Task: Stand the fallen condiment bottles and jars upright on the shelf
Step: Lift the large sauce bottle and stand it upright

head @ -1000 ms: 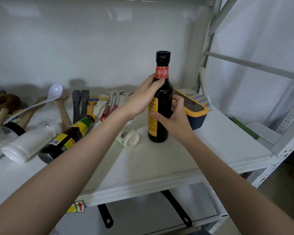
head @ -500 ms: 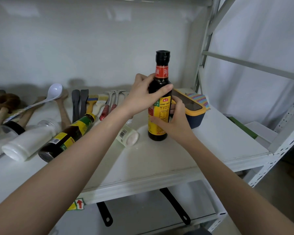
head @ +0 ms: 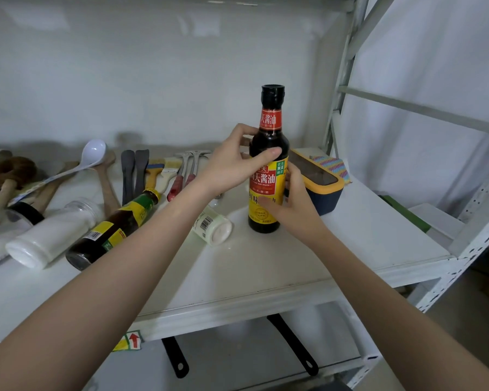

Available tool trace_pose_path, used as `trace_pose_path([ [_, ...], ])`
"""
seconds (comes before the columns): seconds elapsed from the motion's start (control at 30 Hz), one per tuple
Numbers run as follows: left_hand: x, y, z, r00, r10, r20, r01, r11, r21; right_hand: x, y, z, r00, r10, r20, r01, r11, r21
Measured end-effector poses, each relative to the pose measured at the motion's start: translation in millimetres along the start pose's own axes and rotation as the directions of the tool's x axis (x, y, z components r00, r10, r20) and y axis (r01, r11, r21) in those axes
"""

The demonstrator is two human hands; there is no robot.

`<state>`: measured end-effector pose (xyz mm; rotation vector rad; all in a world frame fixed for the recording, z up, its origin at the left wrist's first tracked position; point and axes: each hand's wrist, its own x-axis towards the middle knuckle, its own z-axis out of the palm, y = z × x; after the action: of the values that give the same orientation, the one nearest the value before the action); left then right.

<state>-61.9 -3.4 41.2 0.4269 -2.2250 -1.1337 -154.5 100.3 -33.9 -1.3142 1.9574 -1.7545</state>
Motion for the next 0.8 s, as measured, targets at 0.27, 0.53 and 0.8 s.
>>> trace_pose_path([
  [0.27, -0.9, 3.4, 10.3, 0.994, 0.05, -0.095, -0.039, 0.992, 0.118, 4.0, 3.7, 6.5, 0.995, 0.087, -0.053, -0.093, 0.988, -0.125],
  [0.53, -8.5, -17.0, 17.8, 0.997, -0.046, 0.055, 0.045, 0.999, 0.017, 0.7, 11.0, 3.8, 0.987, 0.161, 0.011, -0.156, 0.969, -0.19],
  [0.8, -6.8, -39.9, 20.9, 0.996, -0.072, 0.059, 0.067, 0.993, 0.093, 5.8, 8.6, 0.9, 0.983, 0.168, 0.067, -0.152, 0.968, -0.201],
])
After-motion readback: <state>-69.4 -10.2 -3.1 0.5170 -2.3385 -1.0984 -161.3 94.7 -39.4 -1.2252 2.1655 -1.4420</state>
